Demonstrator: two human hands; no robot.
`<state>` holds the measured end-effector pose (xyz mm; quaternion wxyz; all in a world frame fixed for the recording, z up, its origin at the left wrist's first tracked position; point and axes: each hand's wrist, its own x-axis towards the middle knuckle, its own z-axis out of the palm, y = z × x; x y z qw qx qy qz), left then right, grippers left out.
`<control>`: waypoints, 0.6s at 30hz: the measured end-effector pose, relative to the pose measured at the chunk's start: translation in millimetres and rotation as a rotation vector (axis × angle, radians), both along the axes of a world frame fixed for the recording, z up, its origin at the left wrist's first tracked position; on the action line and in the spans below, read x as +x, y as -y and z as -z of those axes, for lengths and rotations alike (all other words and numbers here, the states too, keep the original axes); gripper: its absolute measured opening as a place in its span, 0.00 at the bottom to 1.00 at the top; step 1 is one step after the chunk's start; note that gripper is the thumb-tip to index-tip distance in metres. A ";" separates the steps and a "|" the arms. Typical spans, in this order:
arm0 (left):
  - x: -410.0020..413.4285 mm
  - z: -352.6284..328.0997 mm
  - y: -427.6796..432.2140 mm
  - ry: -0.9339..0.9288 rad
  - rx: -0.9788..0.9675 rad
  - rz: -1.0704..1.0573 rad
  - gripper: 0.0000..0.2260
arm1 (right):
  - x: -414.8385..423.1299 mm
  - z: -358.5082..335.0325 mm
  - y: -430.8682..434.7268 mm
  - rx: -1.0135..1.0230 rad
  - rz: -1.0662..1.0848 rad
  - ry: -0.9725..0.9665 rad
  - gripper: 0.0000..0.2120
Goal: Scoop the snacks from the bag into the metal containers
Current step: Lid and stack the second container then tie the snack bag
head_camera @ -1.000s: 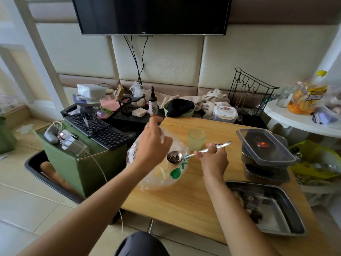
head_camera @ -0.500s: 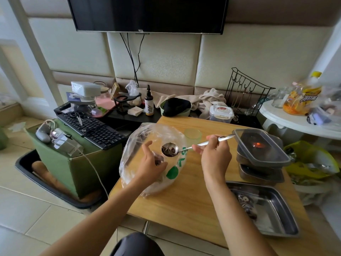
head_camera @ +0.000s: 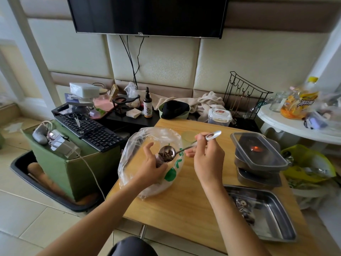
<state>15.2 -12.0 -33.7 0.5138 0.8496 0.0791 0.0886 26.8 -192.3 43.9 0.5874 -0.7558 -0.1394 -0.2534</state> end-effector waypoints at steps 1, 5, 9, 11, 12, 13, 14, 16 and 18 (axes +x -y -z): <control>0.4 0.3 0.5 0.005 0.010 -0.002 0.37 | -0.7 0.1 -0.1 -0.058 -0.036 0.073 0.09; 5.1 4.8 0.6 0.020 0.012 0.005 0.38 | -3.8 0.3 -2.0 -0.254 -0.193 0.286 0.08; 12.2 13.3 1.7 0.038 -0.017 0.010 0.39 | -9.4 1.4 -6.1 -0.330 -0.284 0.408 0.11; 15.5 15.7 2.4 0.051 -0.037 -0.010 0.40 | -11.3 0.7 -6.9 -0.305 -0.284 0.425 0.12; 16.9 15.7 2.6 0.066 -0.052 -0.026 0.40 | -11.5 0.5 -6.8 -0.295 -0.285 0.428 0.11; 18.3 15.4 2.5 0.081 -0.064 -0.045 0.40 | -11.6 -0.2 -6.4 -0.293 -0.291 0.430 0.11; 19.1 14.6 2.2 0.096 -0.076 -0.059 0.39 | -11.6 -0.6 -6.1 -0.296 -0.301 0.430 0.12; 19.7 12.4 3.2 0.098 -0.100 -0.071 0.39 | -12.4 -1.3 -5.6 -0.296 -0.307 0.438 0.11; 18.6 11.3 4.3 0.099 -0.127 -0.063 0.39 | -13.7 -1.6 -5.0 -0.280 -0.282 0.461 0.11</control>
